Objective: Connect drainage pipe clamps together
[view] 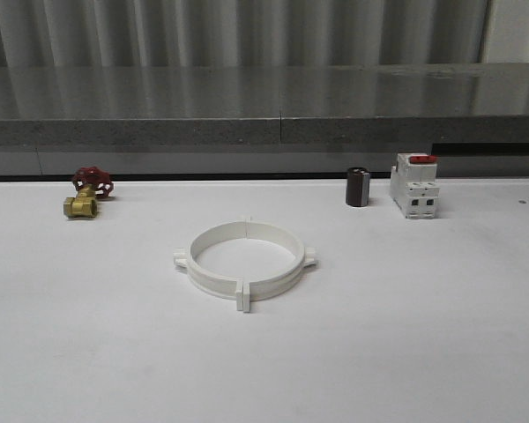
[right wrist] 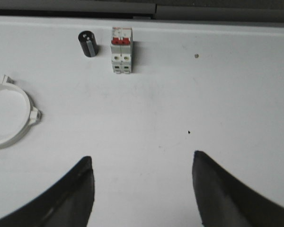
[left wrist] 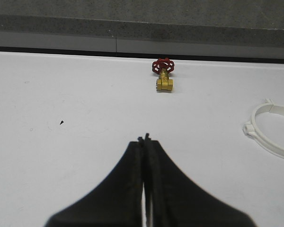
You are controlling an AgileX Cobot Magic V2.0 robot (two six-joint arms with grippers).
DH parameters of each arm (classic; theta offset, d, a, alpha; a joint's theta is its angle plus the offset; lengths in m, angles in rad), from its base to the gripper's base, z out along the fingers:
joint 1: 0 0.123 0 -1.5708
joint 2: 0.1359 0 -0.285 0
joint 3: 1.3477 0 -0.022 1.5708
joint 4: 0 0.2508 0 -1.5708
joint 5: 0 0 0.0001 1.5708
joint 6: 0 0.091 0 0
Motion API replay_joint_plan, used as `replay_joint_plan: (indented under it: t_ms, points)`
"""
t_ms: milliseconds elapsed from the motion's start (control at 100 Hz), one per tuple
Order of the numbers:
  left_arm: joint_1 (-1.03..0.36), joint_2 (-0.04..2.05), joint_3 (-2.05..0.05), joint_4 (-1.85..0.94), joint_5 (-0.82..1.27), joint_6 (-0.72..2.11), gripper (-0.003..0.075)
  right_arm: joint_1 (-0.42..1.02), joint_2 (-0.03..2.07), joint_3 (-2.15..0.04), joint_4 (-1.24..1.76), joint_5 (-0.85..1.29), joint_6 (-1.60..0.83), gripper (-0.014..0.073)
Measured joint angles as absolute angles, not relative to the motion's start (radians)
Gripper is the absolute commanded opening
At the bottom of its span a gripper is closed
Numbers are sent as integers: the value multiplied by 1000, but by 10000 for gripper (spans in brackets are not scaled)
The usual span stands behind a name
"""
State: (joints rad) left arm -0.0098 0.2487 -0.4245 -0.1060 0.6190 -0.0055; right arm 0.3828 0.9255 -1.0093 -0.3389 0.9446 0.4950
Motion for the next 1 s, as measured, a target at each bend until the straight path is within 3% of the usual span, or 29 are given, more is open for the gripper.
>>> replay_joint_plan:
  t_ms: [120, 190, 260, 450, 1000]
  points:
    - [-10, 249, -425, -106, 619, -6, -20, 383, 802, -873, -339, 929, 495, 449]
    - [-10, 249, -425, -106, 619, -6, -20, 383, 740, -814, -339, 926, 495, 395]
    - [-10, 249, -425, -106, 619, -6, -20, 383, 681, -769, -339, 924, 495, 285]
    - [-10, 249, -425, -106, 619, -6, -20, 383, 565, -695, -339, 930, 495, -124]
    - [-10, 249, -425, -106, 619, -6, -20, 383, 544, -682, -339, 930, 495, -118]
